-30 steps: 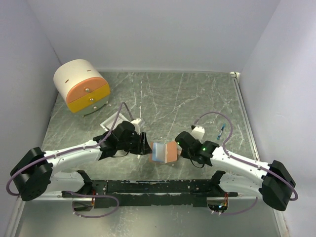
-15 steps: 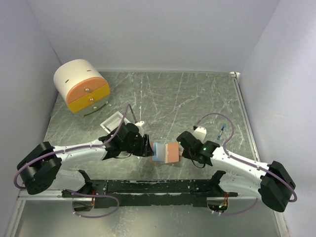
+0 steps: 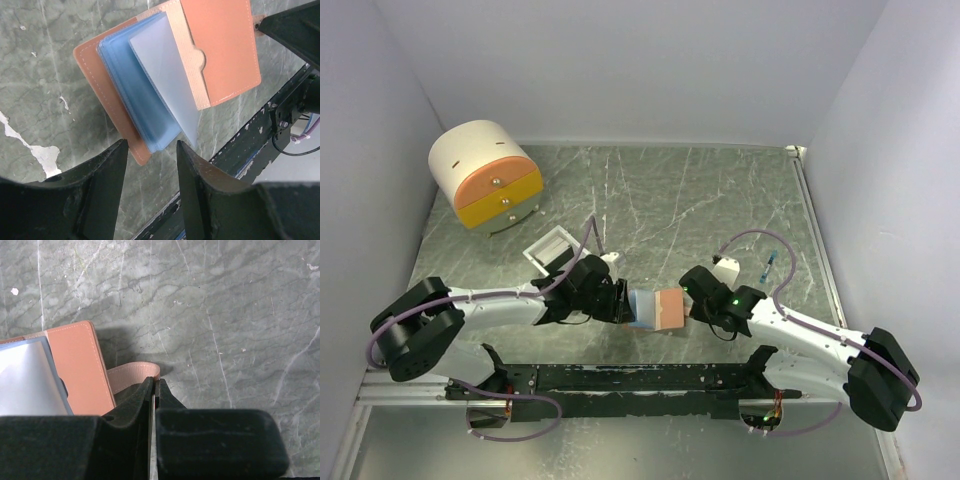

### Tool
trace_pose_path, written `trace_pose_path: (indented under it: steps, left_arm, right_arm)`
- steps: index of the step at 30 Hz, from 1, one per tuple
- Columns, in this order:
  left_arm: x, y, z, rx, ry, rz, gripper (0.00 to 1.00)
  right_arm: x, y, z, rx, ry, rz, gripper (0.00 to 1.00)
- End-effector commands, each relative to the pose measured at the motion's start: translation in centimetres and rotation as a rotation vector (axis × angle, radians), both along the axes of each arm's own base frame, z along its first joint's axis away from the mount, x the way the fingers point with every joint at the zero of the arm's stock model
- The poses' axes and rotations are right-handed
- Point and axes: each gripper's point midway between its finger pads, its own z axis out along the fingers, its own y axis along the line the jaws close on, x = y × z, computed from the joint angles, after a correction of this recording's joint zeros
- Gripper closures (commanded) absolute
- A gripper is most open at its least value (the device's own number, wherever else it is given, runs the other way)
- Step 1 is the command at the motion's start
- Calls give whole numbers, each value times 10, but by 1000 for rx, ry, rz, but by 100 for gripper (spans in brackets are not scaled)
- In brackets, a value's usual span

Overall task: Put the credit cards into the card holder
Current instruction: Open the card holder at the center of the board.

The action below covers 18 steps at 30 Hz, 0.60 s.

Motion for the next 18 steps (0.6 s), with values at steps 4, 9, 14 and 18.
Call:
trace_pose_path:
  steps: [4,9,14,18]
  left_arm:
    - [5,-11,7,-70,-66,12,42]
    - [10,-3,2,-25,-54,73,49]
    - [7,1,0,-14,-42,75,46]
    - [6,1,-6,-11,-29,80,44]
  right_arm:
    - [2,-2,0,9,-13,-13,100]
    - [2,-3,2,9,-23,-15,100]
    - [3,-3,2,7,-23,-11,100]
    - [3,-3,2,5,-24,-10,100]
